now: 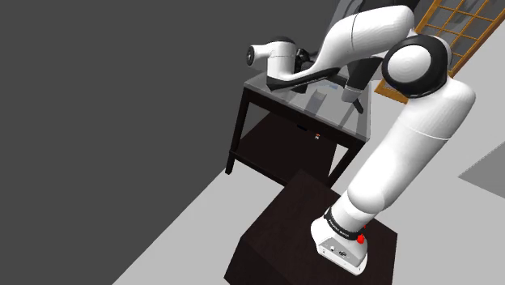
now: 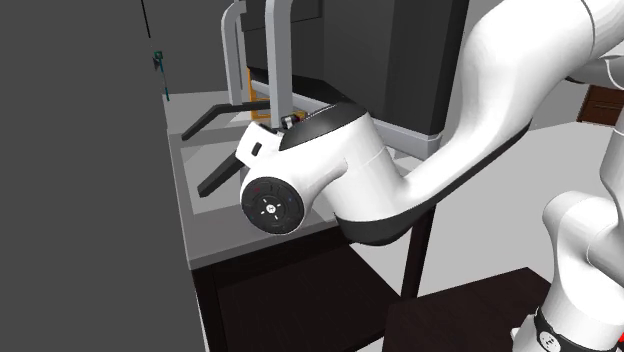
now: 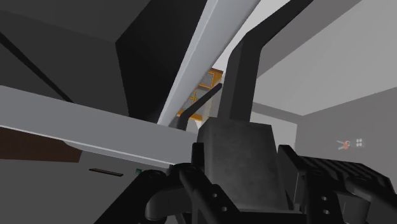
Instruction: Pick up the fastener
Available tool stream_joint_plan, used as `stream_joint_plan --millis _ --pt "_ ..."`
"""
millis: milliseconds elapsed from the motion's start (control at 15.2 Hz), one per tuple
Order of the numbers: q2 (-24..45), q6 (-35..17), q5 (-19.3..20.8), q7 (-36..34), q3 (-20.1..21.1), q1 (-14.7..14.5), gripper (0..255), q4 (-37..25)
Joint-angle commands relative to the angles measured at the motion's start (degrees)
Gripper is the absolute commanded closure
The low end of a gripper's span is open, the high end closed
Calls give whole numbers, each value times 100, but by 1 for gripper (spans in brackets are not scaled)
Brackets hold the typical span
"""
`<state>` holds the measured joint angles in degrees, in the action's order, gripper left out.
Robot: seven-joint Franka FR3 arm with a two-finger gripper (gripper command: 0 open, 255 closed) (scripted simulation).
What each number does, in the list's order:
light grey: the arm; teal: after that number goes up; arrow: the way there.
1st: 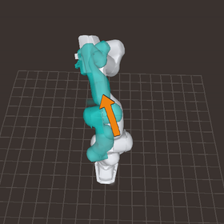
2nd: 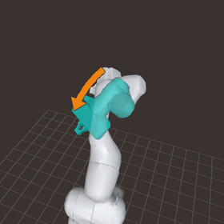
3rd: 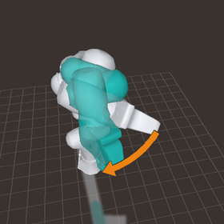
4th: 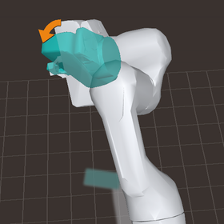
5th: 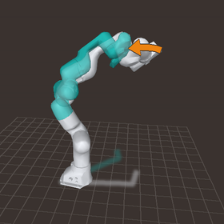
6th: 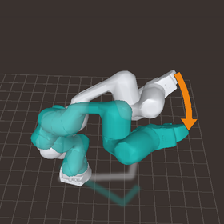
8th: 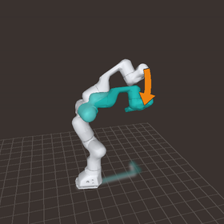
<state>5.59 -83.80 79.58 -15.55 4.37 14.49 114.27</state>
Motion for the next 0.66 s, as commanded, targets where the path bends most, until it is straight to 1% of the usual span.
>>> stream_joint_plan --millis 0,462,594 --pt "-71 32 6 112 6 -7 255 -51" --pt "-257 109 39 530 9 -13 255 -287" --pt "-260 111 40 539 9 -13 255 -293"
